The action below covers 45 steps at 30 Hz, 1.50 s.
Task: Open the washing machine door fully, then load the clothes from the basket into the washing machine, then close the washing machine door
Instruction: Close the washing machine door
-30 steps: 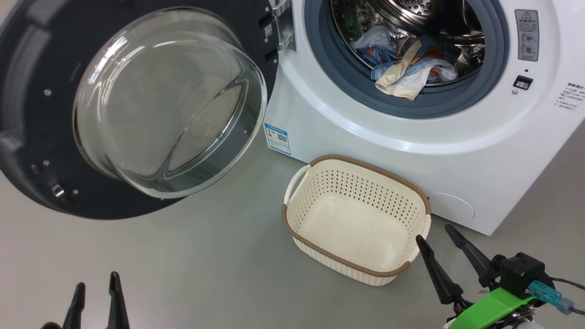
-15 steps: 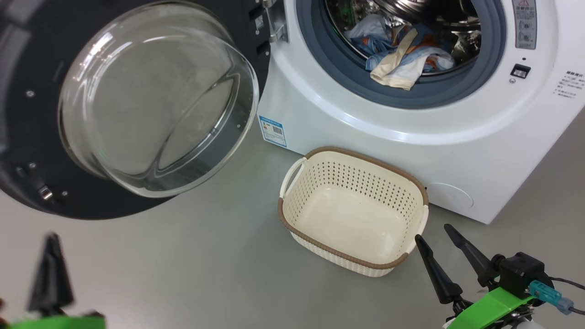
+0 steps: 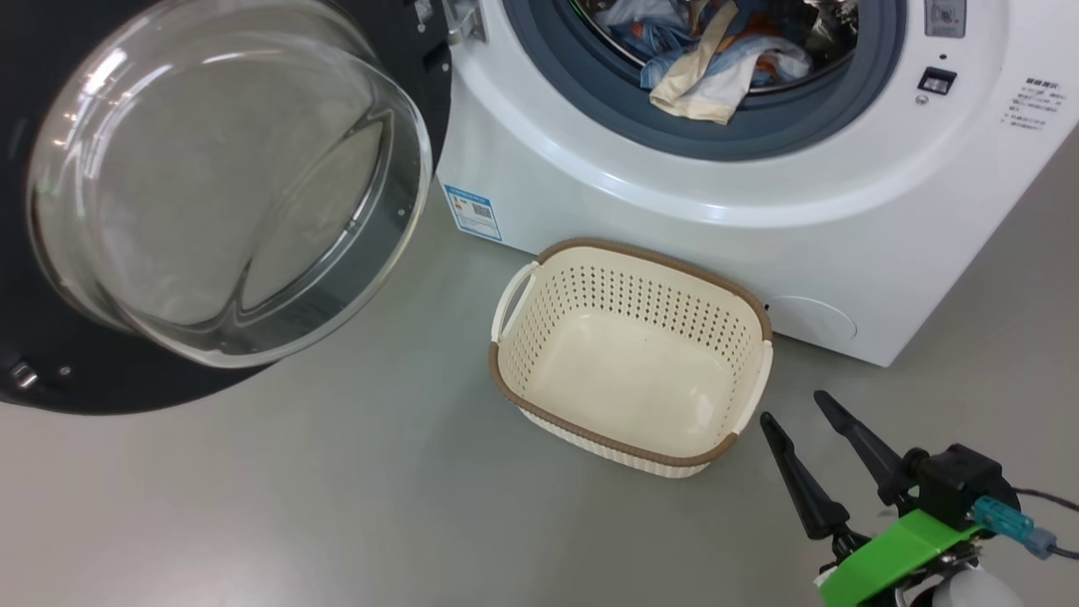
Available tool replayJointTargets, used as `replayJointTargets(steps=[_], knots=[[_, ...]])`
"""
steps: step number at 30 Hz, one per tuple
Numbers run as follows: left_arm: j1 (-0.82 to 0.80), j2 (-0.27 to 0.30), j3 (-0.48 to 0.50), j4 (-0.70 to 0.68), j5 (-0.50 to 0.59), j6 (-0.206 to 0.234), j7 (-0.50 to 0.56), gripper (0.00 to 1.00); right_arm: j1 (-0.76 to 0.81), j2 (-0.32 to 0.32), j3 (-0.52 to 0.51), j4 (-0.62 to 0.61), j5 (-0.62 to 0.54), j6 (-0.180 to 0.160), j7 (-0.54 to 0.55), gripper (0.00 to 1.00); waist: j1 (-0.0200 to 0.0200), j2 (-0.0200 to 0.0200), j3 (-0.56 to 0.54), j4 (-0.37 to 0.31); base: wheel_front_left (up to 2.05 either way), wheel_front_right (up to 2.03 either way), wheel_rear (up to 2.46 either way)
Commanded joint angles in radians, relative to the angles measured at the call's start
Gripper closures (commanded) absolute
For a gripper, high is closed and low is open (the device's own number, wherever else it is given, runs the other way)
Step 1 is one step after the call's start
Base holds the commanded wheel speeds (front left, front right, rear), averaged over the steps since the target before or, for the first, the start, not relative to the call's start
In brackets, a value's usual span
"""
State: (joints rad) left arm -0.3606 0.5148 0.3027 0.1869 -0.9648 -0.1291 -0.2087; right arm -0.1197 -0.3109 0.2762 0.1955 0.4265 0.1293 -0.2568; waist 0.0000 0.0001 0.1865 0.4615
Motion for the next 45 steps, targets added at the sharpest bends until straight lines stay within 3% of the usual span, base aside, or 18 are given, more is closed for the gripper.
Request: replayJointTargets(steps=[1, 6, 10, 18, 23, 45], knots=[[-0.052, 0.078, 0.031, 0.006, -0.032, -0.002, 0.024, 1.0, -0.031, -0.01, 0.022, -0.028, 0.001, 0.001, -0.005, 0.0, 0.0, -0.0001, 0.016, -0.013, 0.0, 0.0, 0.0], [-0.186, 0.187, 0.003, 0.187, -0.234, -0.002, 0.199, 1.0, -0.05, -0.018, 0.034, -0.029, 0.001, 0.001, -0.005, 0.0, 0.0, -0.0001, 0.046, -0.03, 0.0, 0.0, 0.0], [-0.264, 0.234, -0.023, 0.311, -0.363, -0.002, 0.359, 1.0, -0.059, -0.024, 0.043, -0.029, 0.001, 0.001, -0.005, 0.0, 0.0, -0.0001, 0.064, -0.039, 0.0, 0.0, 0.0], [-0.343, 0.309, -0.066, 0.469, -0.45, -0.002, 0.561, 1.0, -0.07, -0.044, 0.062, -0.028, 0.006, 0.001, -0.005, 0.0, 0.0, -0.0001, 0.088, -0.062, 0.0, 0.0, 0.0], [-0.374, 0.307, -0.085, 0.495, -0.483, -0.002, 0.631, 1.0, -0.072, -0.058, 0.062, -0.032, 0.006, 0.001, -0.005, 0.0, 0.0, -0.0001, 0.098, -0.066, 0.0, 0.0, 0.0], [-0.371, 0.271, -0.162, 0.519, -0.498, -0.002, 0.761, 1.0, -0.081, -0.056, 0.065, -0.03, 0.003, 0.001, -0.005, 0.0, 0.0, -0.0001, 0.09, -0.078, 0.0, 0.0, 0.0]])
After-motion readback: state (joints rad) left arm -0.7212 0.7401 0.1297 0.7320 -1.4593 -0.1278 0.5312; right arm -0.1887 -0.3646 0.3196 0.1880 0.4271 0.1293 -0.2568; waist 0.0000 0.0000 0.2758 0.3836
